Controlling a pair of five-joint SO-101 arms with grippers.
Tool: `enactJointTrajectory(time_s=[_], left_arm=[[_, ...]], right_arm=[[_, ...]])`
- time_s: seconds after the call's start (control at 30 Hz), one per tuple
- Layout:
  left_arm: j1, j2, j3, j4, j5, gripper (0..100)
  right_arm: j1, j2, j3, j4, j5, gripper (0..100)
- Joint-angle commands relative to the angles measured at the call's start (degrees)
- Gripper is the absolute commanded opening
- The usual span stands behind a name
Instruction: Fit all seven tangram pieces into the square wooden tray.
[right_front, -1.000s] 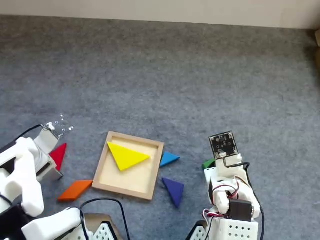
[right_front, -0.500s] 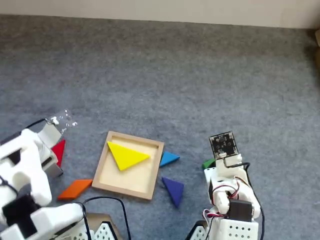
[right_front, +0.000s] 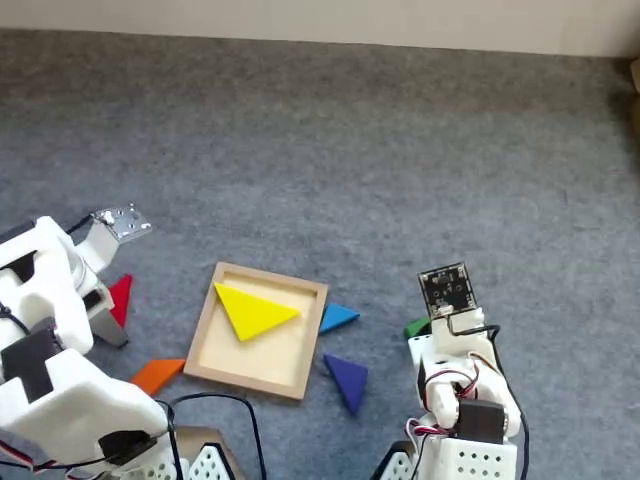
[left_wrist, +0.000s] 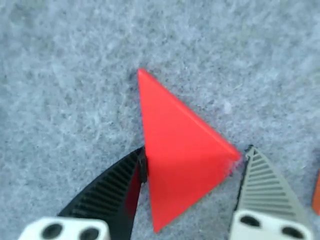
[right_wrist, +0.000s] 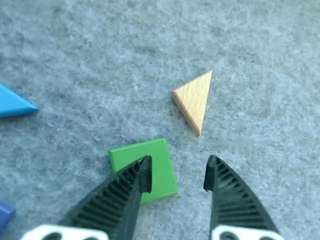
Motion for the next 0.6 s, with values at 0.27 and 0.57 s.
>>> enactJointTrajectory(time_s=[0.27, 0.57], left_arm=[[1.63, -5.76, -0.40, 7.47, -4.75, 29], [3.91, -14.46, -0.22, 17.23, -4.75, 25]], right_arm=[[0.66, -0.84, 5.32, -0.84, 0.79, 18.0], [0.66, -0.84, 5.32, -0.84, 0.79, 18.0]])
